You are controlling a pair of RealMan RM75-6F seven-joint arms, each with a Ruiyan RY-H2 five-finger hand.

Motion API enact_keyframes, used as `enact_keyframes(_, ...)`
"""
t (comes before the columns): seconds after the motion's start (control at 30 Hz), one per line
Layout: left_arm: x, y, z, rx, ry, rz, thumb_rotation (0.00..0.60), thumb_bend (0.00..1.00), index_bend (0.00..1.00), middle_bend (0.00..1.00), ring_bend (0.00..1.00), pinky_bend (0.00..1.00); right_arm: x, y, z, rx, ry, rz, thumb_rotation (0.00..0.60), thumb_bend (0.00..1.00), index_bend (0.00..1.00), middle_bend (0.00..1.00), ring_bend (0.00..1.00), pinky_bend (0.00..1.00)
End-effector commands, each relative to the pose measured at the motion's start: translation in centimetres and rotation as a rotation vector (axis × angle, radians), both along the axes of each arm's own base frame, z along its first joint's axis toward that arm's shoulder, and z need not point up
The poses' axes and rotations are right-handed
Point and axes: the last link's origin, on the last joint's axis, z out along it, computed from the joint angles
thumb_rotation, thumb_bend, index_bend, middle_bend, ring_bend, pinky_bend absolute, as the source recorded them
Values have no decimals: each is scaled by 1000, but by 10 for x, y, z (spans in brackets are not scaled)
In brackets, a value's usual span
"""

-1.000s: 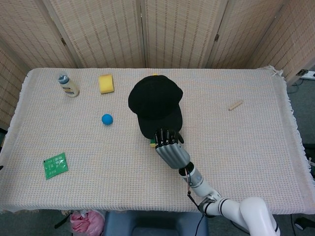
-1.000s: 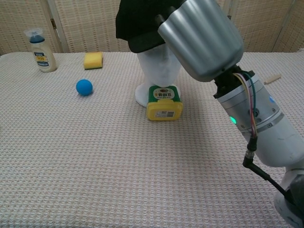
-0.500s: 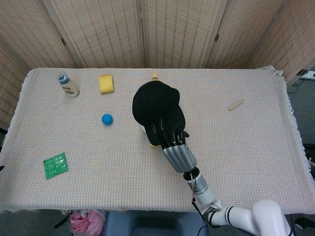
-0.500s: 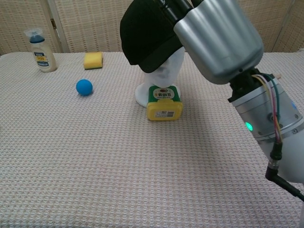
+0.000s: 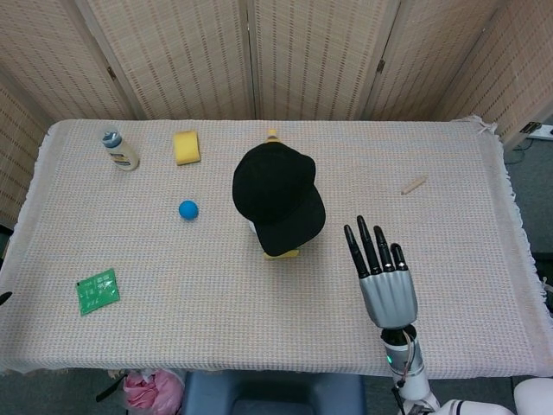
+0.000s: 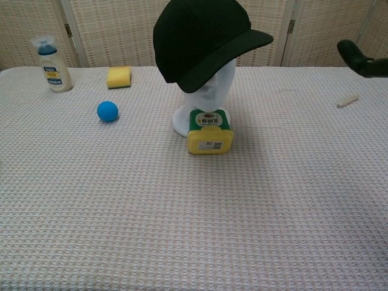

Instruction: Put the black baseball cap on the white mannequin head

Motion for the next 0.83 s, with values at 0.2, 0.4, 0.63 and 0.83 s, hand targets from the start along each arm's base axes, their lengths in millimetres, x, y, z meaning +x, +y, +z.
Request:
enact_keyframes(0.2,16,-1,-25,-25,86,-26,600,128,0,0,0,123,-118,3,74,240,-303,-257,600,264,9,36,156,419)
enact_keyframes(0.4,28,-8,-50,-59,120,-27,600,128,0,0,0,123,-158,22,107,315,-282,-360,600,245,0,6,83,294)
enact_keyframes(0.63,36,-26,-64,-65,109,-7,600,127,0,0,0,123,-188,28,118,430,-310,-506,600,232,0,0,0,49)
enact_keyframes(0.83,36,-35,-59,-26,105,13,600,128,0,0,0,123,-187,28,113,457,-280,-553,600,232,0,0,0,0)
